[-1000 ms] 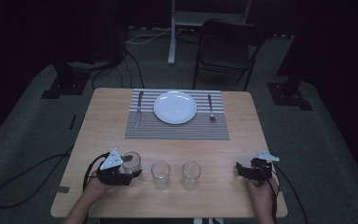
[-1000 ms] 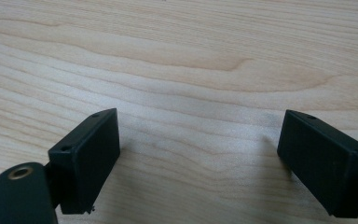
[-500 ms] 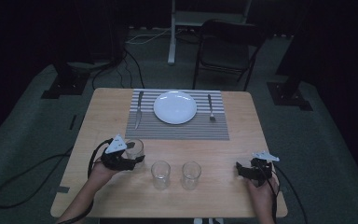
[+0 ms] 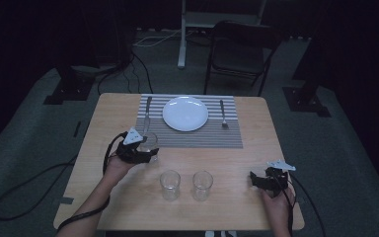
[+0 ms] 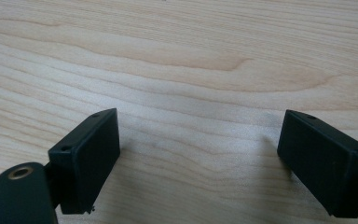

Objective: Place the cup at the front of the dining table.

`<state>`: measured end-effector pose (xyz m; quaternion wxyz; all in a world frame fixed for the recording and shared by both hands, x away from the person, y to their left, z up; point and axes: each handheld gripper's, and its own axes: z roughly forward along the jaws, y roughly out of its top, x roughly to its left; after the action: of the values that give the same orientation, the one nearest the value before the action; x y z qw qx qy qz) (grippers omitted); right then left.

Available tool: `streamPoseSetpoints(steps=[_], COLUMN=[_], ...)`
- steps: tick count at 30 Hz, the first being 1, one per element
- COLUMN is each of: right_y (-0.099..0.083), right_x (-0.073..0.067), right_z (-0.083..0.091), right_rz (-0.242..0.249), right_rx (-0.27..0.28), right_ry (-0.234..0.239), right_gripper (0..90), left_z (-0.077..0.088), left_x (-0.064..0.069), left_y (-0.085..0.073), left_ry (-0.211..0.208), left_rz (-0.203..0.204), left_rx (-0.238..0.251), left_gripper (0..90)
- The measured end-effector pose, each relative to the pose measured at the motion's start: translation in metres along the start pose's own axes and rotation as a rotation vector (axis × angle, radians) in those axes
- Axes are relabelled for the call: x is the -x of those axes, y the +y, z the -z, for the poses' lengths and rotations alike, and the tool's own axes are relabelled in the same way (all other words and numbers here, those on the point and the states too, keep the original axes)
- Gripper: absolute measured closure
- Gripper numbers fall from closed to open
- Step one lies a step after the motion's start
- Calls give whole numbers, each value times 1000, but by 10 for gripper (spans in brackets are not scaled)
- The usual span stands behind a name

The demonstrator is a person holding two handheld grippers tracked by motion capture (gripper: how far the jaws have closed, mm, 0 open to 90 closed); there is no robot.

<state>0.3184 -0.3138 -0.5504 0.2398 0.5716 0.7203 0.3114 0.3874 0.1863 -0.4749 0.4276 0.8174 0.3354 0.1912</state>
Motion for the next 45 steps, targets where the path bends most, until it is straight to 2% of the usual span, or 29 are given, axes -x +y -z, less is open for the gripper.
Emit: streamPoseSetpoints(steps=[3,11,18,25,28,38,41,43,45], right_y=[0,0,0,0,-1,-1,-1,-1,-1], right_x=[0,0,0,0,0,-1,-1,-1,-1], right_z=[0,0,0,0,1,1,1,1,1], right_rz=[0,1,1,0,-1,-3,-3,-3,-3], right_rx=[0,0,1,0,1,1,1,1,1], right_ry=[0,0,0,0,-1,-2,-3,-2,-2], right_gripper=[127,127,128,129,137,138,138,139,138], left_z=[-7,-26,-44,-63,-70,-86,-88,-90,-92], left_x=[-6,-16,-33,-43,-47,-57,-61,-60,-60], left_y=[7,19,32,42,44,46,43,42,40], left_ry=[3,35,55,85,95,134,129,138,134], left_rz=[17,14,56,80,99,95,119,101,105], left_rx=[10,5,3,2,-1,-24,-17,-22,-26], left_gripper=[303,303,303,303,303,303,303,303,303])
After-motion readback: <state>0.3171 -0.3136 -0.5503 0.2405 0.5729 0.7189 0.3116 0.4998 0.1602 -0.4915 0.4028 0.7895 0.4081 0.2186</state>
